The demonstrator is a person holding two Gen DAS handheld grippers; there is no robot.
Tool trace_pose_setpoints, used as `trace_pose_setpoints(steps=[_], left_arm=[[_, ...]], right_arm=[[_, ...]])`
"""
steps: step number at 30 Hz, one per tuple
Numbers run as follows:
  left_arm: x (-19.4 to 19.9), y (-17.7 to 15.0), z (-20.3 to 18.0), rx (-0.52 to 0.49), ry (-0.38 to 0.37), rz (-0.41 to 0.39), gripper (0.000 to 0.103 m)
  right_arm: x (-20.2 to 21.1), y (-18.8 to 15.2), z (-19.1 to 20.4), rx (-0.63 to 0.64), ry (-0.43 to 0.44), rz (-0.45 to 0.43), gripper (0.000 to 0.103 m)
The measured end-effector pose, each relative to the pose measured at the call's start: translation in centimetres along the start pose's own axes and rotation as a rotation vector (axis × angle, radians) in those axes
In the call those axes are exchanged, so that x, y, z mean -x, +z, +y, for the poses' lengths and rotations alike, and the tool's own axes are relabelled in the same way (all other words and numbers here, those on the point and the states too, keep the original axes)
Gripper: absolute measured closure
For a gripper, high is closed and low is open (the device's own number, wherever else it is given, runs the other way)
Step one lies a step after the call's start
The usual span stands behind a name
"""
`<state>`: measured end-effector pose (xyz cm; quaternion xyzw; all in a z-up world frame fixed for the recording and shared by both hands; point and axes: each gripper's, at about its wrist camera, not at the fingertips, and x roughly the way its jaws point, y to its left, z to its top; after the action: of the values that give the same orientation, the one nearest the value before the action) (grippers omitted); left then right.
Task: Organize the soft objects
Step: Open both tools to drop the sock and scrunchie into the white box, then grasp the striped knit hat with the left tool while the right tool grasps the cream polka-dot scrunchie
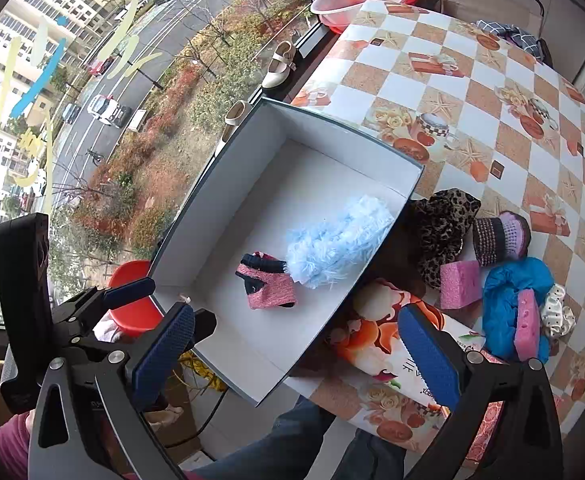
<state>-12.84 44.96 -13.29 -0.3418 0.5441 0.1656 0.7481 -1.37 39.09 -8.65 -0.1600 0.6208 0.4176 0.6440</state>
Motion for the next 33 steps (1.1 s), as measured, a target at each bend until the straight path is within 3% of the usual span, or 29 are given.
trace_pose_setpoints(steps=[9, 16, 23, 33], left_arm=[[1.1, 0.9, -3.9, -0.089, -0.028, 0.016, 0.001], [1.3, 3.0, -10.2, -0.274, -0.018, 0.023, 0.001], [-1.4, 7.1, -14.1, -0.469, 0.081, 0.042, 0.001], [-13.4, 10.9, -22.7, -0.728, 0.316, 0.109, 0.0]], right_arm=[[3.9, -1.2, -2.6, -0.074, 0.021, -0.049, 0.001], [10.0, -2.6, -9.4, -0.205, -0.031, -0.147, 0.001], [12.5, -5.7, -20.0, -0.466, -0.106, -0.182, 0.001], [7.0, -10.2, -30.1, -0.631, -0.137, -0.03, 0.001]])
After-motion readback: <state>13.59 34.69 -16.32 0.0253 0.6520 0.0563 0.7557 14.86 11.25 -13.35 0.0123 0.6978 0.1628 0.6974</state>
